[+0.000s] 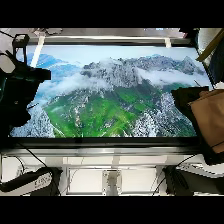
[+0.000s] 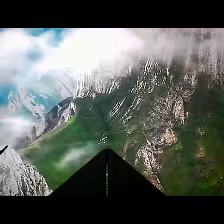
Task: Fold the clothes and pants, and hang the long-sleeved shirts on hangers.
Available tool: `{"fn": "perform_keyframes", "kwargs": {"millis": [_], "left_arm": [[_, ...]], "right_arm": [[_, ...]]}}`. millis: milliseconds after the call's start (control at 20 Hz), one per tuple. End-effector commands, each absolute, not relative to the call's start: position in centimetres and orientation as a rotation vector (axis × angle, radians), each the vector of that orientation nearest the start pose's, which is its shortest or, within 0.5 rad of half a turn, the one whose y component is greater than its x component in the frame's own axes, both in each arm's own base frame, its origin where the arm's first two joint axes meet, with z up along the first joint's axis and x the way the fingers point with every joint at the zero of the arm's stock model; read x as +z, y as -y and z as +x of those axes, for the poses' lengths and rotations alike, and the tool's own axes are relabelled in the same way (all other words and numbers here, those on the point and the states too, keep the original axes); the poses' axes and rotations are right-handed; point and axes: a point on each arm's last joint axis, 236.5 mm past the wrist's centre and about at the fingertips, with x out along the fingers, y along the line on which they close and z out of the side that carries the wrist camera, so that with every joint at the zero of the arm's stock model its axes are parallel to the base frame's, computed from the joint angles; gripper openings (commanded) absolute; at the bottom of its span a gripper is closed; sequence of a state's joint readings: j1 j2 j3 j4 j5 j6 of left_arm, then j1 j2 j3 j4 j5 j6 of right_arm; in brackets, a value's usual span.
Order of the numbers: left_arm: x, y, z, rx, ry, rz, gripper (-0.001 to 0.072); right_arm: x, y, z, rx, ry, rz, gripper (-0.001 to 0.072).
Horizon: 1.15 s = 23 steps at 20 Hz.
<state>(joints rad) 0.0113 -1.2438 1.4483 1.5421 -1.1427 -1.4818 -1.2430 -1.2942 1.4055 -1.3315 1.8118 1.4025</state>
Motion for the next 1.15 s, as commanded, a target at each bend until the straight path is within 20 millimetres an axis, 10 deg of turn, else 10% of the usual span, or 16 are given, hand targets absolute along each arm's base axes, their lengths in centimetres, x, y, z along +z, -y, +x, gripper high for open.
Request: {"fn": "perform_keyframes", "kwargs": {"millis": [0,250,450,550,750,1100], "left_arm": [[13.8,1.0,43.9,-0.069,-0.939,0.061,0.0033],[13.5,1.0,43.5,-0.071,-0.961,0.062,0.0033],[13.0,1.2,42.8,-0.077,-0.997,0.061,0.0033],[12.2,1.4,41.4,-0.086,-1.063,0.058,0.0033],[11.8,1.3,41.1,-0.086,-1.084,0.057,0.0033],[11.8,1.3,41.1,-0.086,-1.084,0.057,0.0033]], "right_arm": [[9.1,25.4,13.3,-0.74,-1.321,1.08,0.0464],[21.3,26.1,17.5,-0.703,-0.957,0.856,0.045],[31.6,16.5,26.2,-0.163,-0.646,0.779,0.0417],[34.7,10.3,28.3,0.06,-0.594,0.651,0.0003],[35.0,2.2,29.4,0.272,-0.649,0.432,0.0009],[32.0,-3.2,28.8,0.394,-0.816,0.287,0.0009]]}}
